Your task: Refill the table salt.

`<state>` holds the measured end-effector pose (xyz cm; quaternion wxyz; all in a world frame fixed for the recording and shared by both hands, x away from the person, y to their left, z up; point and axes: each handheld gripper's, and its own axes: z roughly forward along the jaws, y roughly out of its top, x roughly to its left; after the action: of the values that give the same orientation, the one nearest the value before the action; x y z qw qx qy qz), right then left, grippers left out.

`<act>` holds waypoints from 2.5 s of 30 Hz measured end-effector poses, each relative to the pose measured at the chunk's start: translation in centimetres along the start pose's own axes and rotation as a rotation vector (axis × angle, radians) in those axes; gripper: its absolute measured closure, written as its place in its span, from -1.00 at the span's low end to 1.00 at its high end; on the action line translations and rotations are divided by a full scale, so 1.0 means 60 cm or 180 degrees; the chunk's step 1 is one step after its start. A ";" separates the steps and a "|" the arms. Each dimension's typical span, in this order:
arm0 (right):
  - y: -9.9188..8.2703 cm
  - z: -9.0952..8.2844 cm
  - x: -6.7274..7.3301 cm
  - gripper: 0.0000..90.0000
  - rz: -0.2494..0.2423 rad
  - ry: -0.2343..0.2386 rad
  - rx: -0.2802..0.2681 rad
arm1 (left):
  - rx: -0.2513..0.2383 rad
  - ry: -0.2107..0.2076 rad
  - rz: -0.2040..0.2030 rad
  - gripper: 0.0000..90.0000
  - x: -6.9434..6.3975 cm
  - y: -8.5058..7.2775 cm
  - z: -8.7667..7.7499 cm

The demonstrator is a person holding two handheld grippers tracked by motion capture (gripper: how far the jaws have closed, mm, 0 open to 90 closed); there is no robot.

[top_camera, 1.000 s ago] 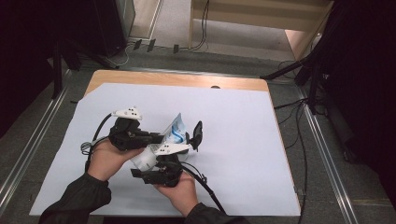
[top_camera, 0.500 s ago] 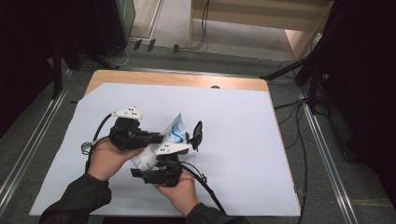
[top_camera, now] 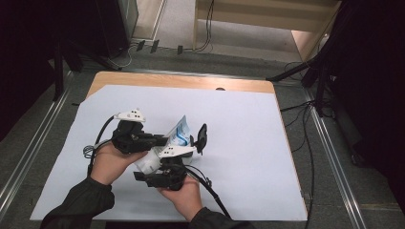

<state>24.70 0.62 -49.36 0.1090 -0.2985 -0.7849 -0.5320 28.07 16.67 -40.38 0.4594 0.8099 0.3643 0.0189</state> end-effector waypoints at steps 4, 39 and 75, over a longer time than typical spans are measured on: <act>0.000 0.000 0.000 0.15 -0.0007 -0.0002 -0.0004 | 0.0005 -0.0001 0.0011 0.93 -0.001 0.000 0.000; 0.000 0.000 0.000 0.15 -0.0012 0.0015 0.0014 | 0.0028 -0.0002 0.0022 0.92 -0.003 0.000 0.003; 0.003 -0.001 0.004 0.15 0.0075 0.0048 -0.0006 | -0.0019 0.0025 0.0014 0.95 -0.004 0.002 -0.001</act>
<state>24.60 0.69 -49.04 0.1209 -0.3039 -0.7799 -0.5336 27.94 16.54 -40.14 0.4603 0.8092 0.3642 0.0242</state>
